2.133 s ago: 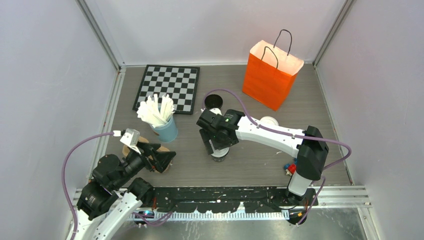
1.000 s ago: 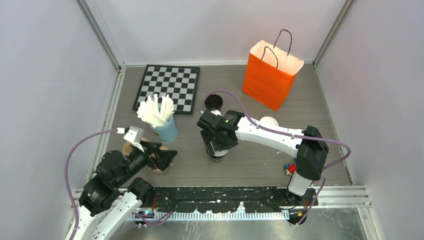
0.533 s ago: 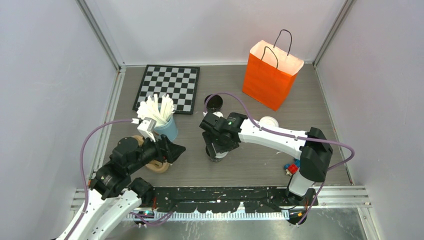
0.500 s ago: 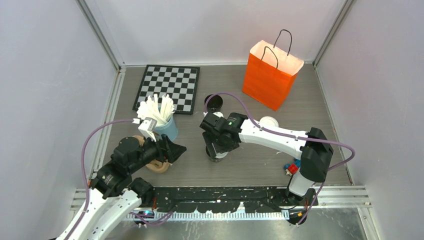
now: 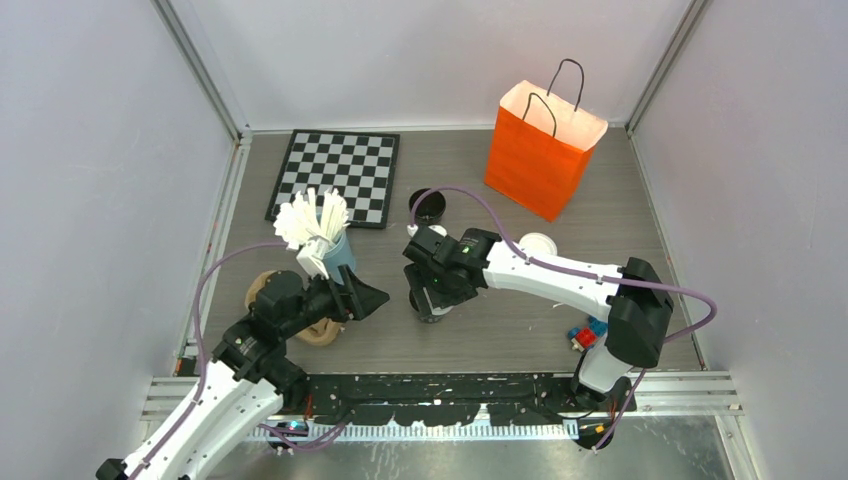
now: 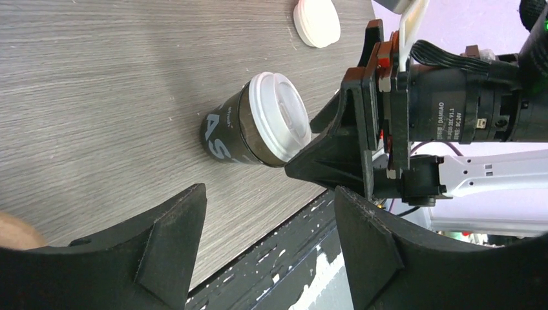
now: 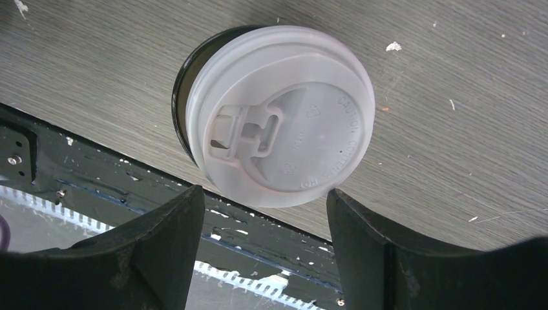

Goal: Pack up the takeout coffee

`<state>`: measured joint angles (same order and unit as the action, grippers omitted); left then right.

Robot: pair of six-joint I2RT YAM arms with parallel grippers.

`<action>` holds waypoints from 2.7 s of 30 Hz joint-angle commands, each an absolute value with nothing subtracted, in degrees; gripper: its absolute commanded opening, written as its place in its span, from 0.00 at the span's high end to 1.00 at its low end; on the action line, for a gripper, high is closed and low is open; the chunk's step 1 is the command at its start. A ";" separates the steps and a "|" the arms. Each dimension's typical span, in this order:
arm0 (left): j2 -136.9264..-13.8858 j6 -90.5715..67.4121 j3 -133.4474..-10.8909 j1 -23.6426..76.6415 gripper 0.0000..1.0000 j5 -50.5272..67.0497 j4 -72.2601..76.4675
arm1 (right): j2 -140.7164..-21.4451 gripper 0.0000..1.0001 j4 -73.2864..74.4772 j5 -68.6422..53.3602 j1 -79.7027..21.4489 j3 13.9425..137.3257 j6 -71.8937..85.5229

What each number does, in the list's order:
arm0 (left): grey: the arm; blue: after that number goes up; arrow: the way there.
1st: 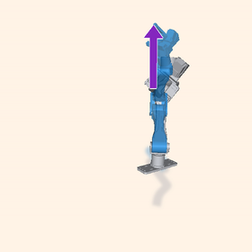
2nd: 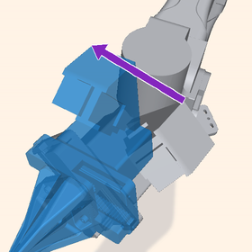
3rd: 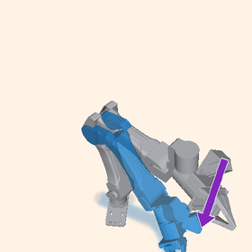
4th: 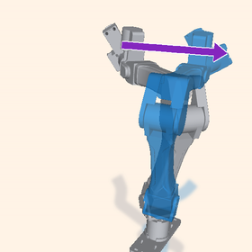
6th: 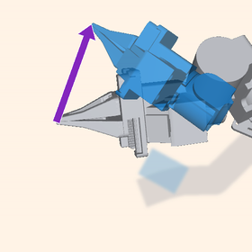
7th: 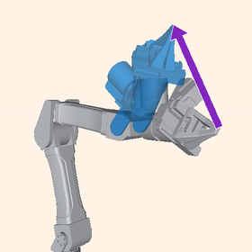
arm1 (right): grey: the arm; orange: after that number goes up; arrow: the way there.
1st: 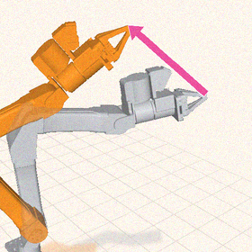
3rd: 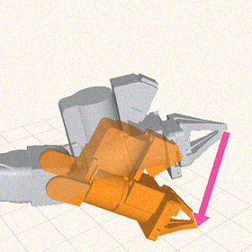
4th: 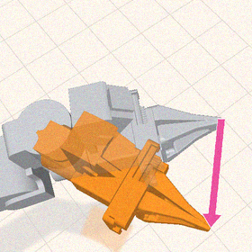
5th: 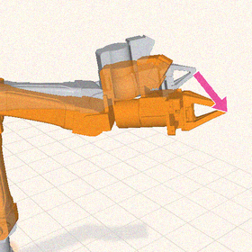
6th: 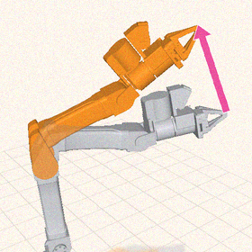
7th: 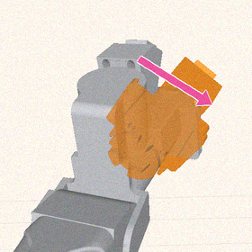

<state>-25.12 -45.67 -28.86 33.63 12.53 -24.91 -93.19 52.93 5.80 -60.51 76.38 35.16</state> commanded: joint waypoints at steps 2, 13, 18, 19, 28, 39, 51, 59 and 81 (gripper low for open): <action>-26.39 -49.71 -25.76 33.45 0.25 14.10 -13.68 | -89.38 0.26 50.74 4.61 -60.40 75.45 34.31; -33.01 -52.46 -23.93 33.48 0.26 14.45 -7.78 | -87.76 0.27 49.75 3.56 -60.41 74.65 34.03; -34.86 -51.83 -23.48 33.57 0.25 15.02 -5.50 | -85.00 0.27 50.04 5.52 -60.43 74.96 34.73; -35.03 -51.70 -23.35 33.64 0.25 14.95 -5.18 | -84.07 0.28 49.85 6.68 -60.46 74.90 34.95; -40.91 -50.80 -22.34 33.96 0.25 16.89 -0.31 | -79.58 0.28 45.64 10.17 -55.98 71.48 35.38; -49.39 -47.37 -22.51 36.04 0.22 18.97 8.22 | -81.86 0.29 38.21 5.61 -51.94 66.57 34.22; -51.95 -43.92 -22.07 36.20 0.20 19.06 10.95 | -82.65 0.29 36.51 5.45 -51.87 65.60 35.21; -53.85 -43.60 -21.40 36.21 0.20 20.11 12.94 | -83.45 0.29 35.20 4.84 -53.11 63.60 36.03; -59.29 -44.45 -20.74 36.35 0.30 22.26 18.59 | -85.43 0.30 32.31 3.11 -54.78 63.45 36.29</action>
<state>-59.46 -44.93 -20.91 36.05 21.67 14.90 -84.95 34.24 3.64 -54.39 62.96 36.12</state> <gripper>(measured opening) 0.714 0.704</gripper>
